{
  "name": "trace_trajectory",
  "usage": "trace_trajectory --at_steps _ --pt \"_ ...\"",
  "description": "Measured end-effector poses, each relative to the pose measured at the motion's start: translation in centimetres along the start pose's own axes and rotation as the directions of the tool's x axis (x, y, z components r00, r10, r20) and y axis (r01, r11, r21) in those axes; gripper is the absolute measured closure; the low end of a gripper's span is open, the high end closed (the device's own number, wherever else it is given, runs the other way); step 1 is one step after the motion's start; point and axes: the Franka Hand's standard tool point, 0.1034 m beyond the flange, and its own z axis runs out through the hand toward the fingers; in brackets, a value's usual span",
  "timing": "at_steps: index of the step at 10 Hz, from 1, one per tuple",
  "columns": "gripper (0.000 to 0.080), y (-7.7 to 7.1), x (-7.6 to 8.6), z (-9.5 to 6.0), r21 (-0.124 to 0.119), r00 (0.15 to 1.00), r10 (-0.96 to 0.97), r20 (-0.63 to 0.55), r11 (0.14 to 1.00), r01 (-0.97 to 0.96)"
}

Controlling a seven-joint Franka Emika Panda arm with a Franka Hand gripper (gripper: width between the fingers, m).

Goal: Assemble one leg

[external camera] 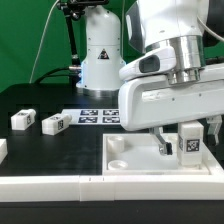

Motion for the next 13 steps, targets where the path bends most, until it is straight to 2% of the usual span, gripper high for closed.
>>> trace_trajectory --at_steps 1,4,7,8,9,10,11,13 --pt "0.015 0.0 0.0 -0.1 0.0 1.0 0.0 0.0 1.0 0.0" --pt "0.015 0.0 1.5 -2.8 -0.001 1.0 -0.004 -0.005 1.0 0.004" --pt "0.015 -0.3 1.3 -2.8 0.013 0.999 -0.007 0.043 1.0 0.006" --pt "0.015 -0.7 0.5 -2.6 0.032 0.993 -0.002 0.117 0.999 -0.001" --pt "0.015 -1.2 0.2 -2.8 0.06 0.973 0.003 0.231 0.998 -0.018" --pt "0.015 -0.8 0.7 -2.7 0.063 0.964 0.018 0.264 0.997 -0.036" --pt "0.015 -0.7 0.0 -2.8 0.067 0.935 0.024 0.353 0.996 -0.051" --pt "0.015 -0.8 0.5 -2.7 0.07 0.936 0.023 0.35 0.996 -0.05"
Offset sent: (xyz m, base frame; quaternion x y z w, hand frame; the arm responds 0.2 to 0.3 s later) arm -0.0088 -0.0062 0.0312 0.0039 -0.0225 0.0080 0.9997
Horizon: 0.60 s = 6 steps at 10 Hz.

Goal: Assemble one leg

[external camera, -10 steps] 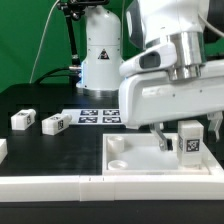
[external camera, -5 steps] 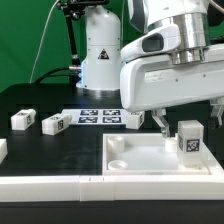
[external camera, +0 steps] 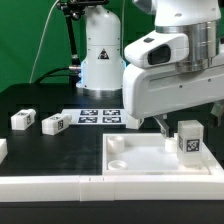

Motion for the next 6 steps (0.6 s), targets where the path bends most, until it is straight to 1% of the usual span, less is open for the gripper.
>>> trace_trajectory --at_steps 2,3,4,5,6 --pt "0.015 0.0 0.0 0.0 0.0 1.0 0.008 0.0 1.0 -0.008" --pt "0.015 -0.4 0.1 0.0 -0.007 0.994 0.113 -0.002 0.994 -0.113" --pt "0.015 -0.1 0.5 -0.1 -0.008 0.985 0.171 -0.027 0.985 -0.171" --pt "0.015 0.9 0.7 -0.2 -0.01 0.981 0.187 -0.045 0.982 -0.188" --pt "0.015 1.5 0.9 -0.6 -0.018 0.984 0.174 -0.026 0.984 -0.175"
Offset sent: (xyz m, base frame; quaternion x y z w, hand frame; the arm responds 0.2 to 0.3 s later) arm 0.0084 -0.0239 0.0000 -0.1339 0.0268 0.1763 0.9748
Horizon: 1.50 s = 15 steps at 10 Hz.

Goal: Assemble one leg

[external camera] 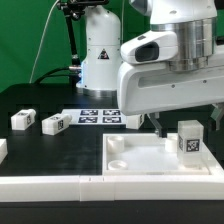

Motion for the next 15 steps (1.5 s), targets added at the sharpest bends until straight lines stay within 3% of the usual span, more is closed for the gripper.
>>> trace_trajectory --at_steps 4,6,10,11,13,15 --pt "0.0174 -0.61 0.24 -0.11 0.003 1.0 -0.012 -0.004 1.0 0.012" --pt "0.0514 -0.51 0.25 -0.11 0.003 1.0 -0.011 -0.005 1.0 0.011" --pt "0.051 -0.54 0.24 -0.09 0.004 1.0 0.022 -0.004 1.0 -0.022" --pt "0.051 -0.62 0.29 -0.04 0.013 0.988 0.154 -0.012 0.988 -0.153" --pt "0.051 -0.75 0.21 0.06 0.026 0.878 0.477 -0.037 0.879 -0.477" --pt "0.0509 -0.7 0.21 0.09 0.028 0.755 0.655 -0.034 0.756 -0.654"
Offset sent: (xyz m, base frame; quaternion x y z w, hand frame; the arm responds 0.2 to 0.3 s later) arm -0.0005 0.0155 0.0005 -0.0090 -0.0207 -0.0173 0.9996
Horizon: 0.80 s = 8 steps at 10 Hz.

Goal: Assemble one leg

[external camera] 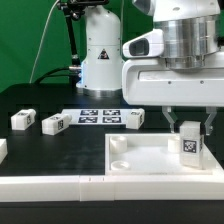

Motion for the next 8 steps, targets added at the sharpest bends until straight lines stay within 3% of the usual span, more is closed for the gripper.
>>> trace_trajectory --at_steps 2,6,7,8 --pt "0.0508 0.08 0.12 0.02 0.0 0.968 0.251 0.001 0.968 -0.251" --pt "0.0508 0.15 0.28 0.0 0.011 0.877 0.48 0.018 0.877 -0.48" --pt "0.0431 0.05 0.18 0.01 0.011 0.893 0.449 0.017 0.893 -0.449" --pt "0.0287 -0.33 -0.09 -0.01 0.013 0.932 0.361 0.015 0.932 -0.361"
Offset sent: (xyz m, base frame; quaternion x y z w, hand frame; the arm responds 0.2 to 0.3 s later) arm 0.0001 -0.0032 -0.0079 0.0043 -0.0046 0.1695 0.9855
